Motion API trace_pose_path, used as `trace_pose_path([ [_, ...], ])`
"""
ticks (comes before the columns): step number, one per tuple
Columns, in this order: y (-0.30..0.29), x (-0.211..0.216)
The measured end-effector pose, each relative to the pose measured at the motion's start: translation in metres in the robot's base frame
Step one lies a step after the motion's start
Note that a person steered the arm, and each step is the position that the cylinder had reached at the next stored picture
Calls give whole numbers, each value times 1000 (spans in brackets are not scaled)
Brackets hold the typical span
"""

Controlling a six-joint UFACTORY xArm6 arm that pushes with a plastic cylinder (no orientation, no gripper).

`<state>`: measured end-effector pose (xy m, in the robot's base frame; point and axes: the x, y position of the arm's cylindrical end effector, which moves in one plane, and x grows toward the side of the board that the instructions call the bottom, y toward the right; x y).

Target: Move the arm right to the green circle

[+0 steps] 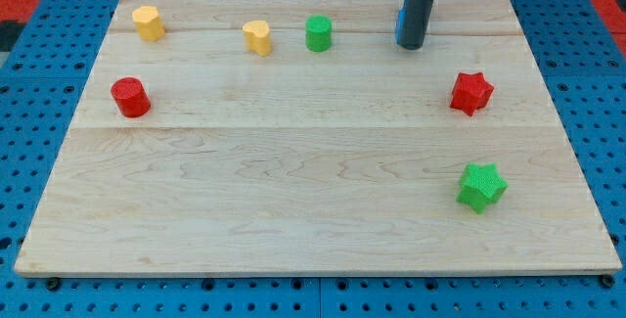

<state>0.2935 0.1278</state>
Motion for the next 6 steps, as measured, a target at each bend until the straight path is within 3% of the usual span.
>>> trace_pose_path([
  [6, -61, 13],
])
